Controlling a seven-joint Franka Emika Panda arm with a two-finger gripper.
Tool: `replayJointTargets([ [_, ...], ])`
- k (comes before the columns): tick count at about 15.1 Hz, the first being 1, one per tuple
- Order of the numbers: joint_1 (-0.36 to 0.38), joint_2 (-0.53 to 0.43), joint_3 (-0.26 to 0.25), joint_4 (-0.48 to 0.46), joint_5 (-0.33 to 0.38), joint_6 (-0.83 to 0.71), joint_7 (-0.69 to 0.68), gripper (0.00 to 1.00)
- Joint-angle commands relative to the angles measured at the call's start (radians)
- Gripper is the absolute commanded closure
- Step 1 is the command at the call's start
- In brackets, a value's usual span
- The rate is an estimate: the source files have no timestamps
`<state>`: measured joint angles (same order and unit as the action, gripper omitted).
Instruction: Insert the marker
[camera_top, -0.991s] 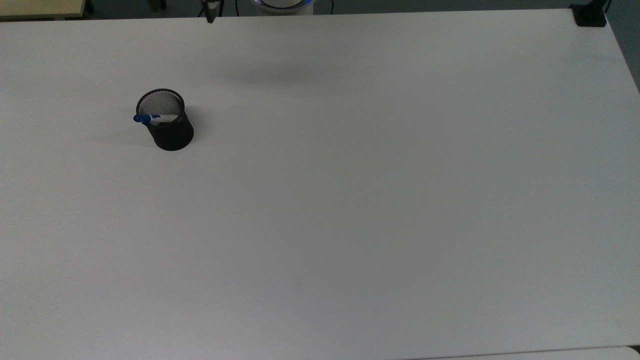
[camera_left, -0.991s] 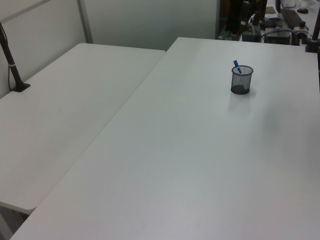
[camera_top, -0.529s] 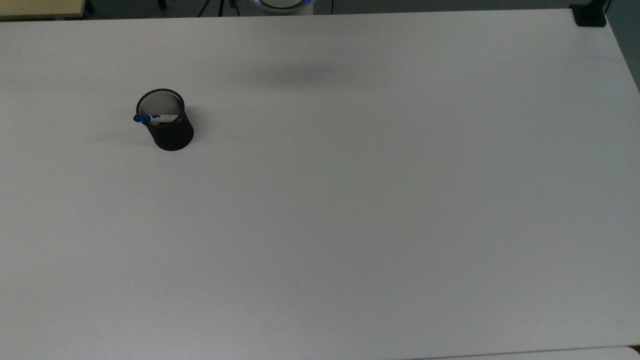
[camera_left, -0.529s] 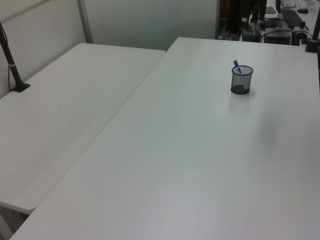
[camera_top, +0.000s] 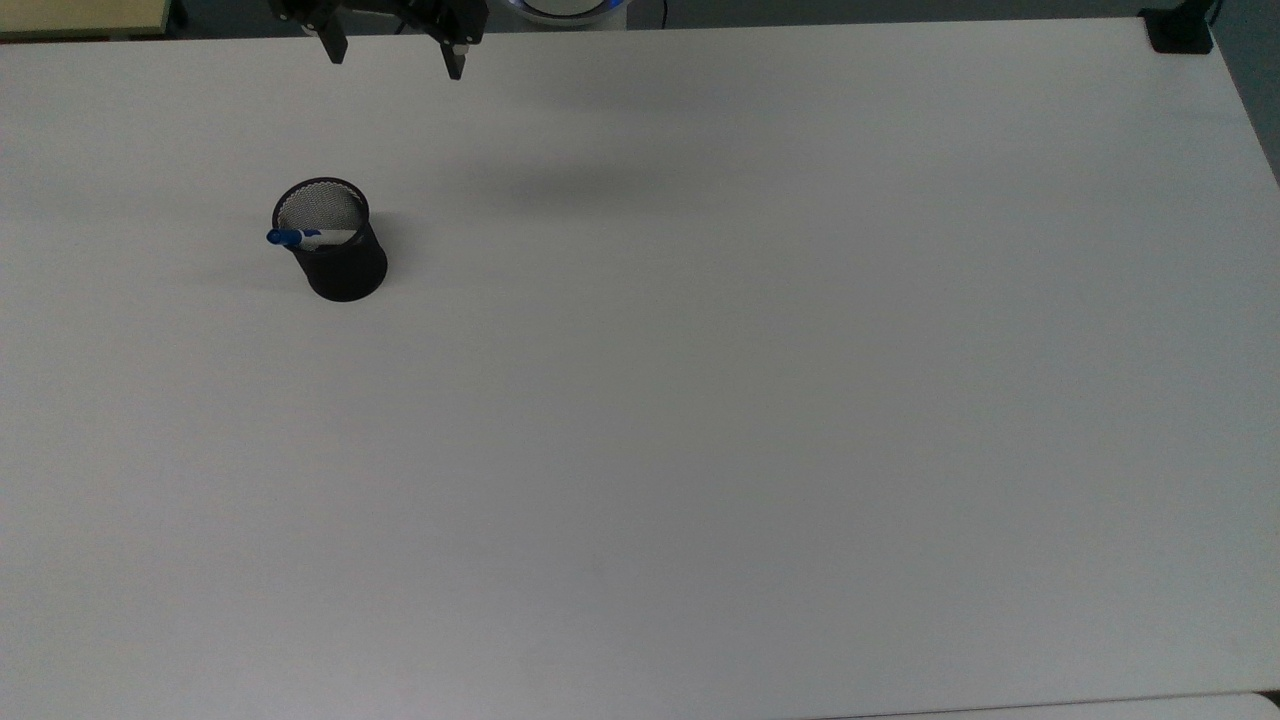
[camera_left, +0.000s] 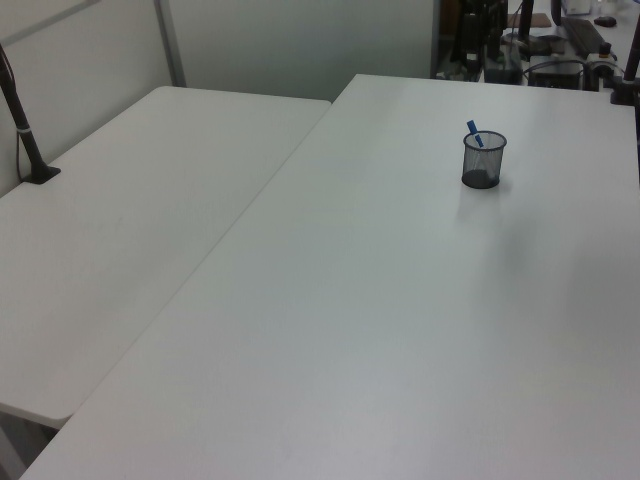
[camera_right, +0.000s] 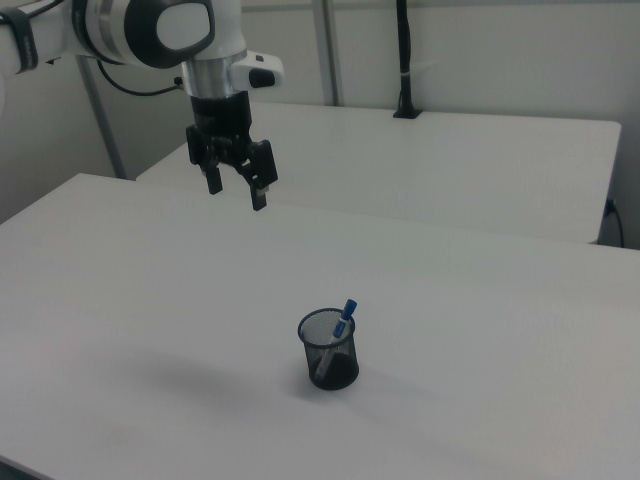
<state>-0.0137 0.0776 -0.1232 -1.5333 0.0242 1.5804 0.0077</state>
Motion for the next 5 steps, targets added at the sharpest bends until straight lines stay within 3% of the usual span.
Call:
replayJointTargets([
  [1, 0.006, -0.048, -0.012, -0.048, 0.008, 0.049, -0.011, 0.00],
  [5, 0.028, -0.050, -0.032, -0.047, 0.008, 0.040, -0.012, 0.00],
])
